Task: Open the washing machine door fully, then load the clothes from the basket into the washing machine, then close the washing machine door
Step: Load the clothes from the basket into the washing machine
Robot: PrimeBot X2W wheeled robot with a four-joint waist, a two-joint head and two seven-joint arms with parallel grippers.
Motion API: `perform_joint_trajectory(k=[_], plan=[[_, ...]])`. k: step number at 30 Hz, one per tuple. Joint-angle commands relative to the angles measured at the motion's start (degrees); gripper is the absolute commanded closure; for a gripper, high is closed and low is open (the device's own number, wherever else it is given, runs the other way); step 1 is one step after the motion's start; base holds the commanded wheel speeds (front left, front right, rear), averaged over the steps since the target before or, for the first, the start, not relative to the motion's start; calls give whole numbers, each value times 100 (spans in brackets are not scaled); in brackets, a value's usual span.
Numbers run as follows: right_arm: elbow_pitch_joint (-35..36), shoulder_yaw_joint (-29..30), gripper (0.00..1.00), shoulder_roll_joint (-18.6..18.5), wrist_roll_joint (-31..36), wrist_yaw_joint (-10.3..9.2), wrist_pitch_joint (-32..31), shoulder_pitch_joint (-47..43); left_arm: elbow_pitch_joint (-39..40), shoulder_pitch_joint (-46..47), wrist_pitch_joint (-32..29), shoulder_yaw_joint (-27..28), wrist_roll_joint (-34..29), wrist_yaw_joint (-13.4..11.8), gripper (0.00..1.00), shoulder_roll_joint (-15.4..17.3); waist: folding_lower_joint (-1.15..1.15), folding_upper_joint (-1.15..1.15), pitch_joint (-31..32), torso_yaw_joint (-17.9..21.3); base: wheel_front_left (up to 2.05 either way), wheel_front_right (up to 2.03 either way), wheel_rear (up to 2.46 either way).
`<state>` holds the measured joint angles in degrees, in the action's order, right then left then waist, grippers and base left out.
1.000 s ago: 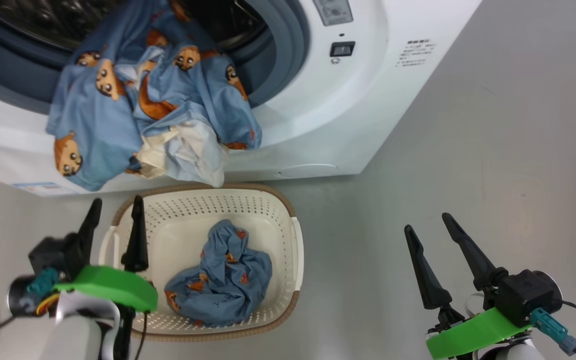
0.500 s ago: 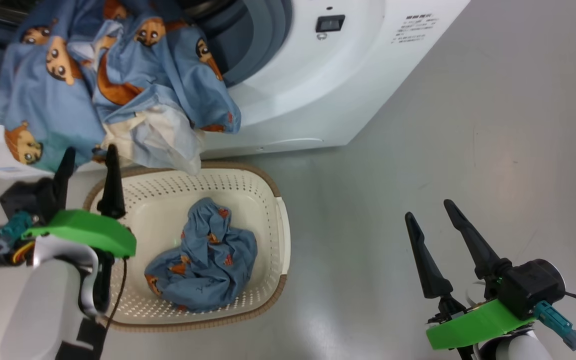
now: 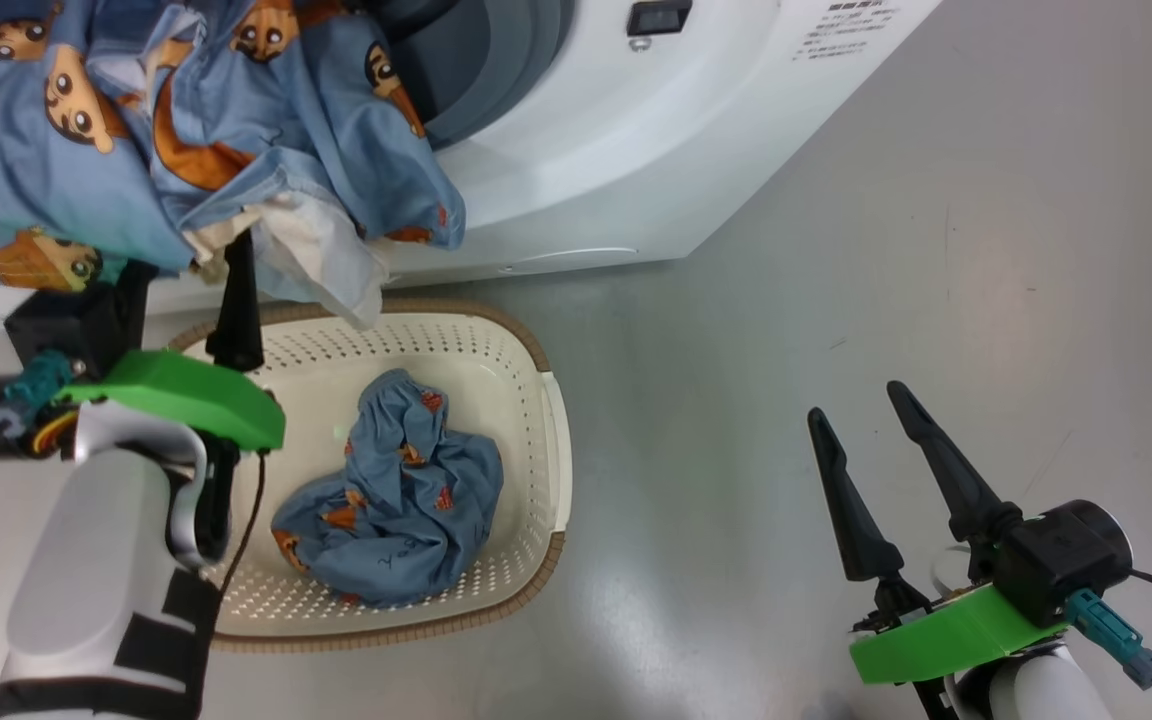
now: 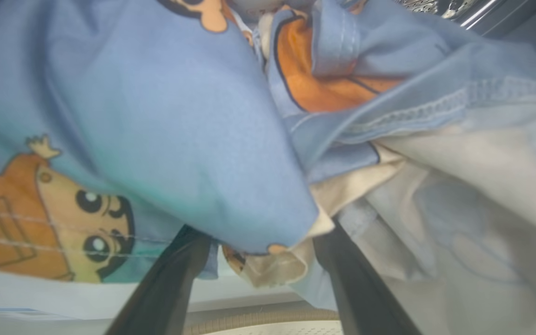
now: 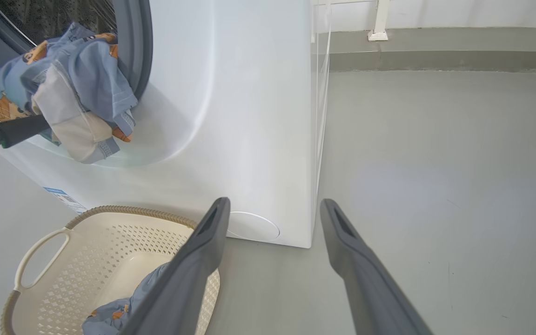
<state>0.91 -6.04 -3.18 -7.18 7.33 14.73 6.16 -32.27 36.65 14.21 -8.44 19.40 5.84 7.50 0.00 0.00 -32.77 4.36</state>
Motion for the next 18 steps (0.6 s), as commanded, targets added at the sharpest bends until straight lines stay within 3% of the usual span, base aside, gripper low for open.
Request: perform_joint_trajectory(k=[1,2,3,5,6,18], plan=[[127,-146,0,24,10,16,27,65,58,165,61,137,-20,15,0,150,0,0,-42,0,0,0,0],[122,-156,0,25,12,16,27,79,38,218,64,136,-15,22,2,143,0,0,-58,-1,0,0,0],[120,-163,0,25,11,16,27,94,26,265,66,132,-12,27,43,132,0,0,-72,-2,0,0,0],[112,-172,0,27,8,16,27,116,10,347,70,121,-13,36,76,114,0,0,-90,-4,0,0,0],[109,-173,0,27,5,16,27,126,-2,384,72,121,-12,39,98,109,0,0,-99,-3,0,0,0],[75,-152,0,29,-130,16,27,146,121,391,-37,-47,297,130,100,60,0,0,-16,-9,0,0,0]])
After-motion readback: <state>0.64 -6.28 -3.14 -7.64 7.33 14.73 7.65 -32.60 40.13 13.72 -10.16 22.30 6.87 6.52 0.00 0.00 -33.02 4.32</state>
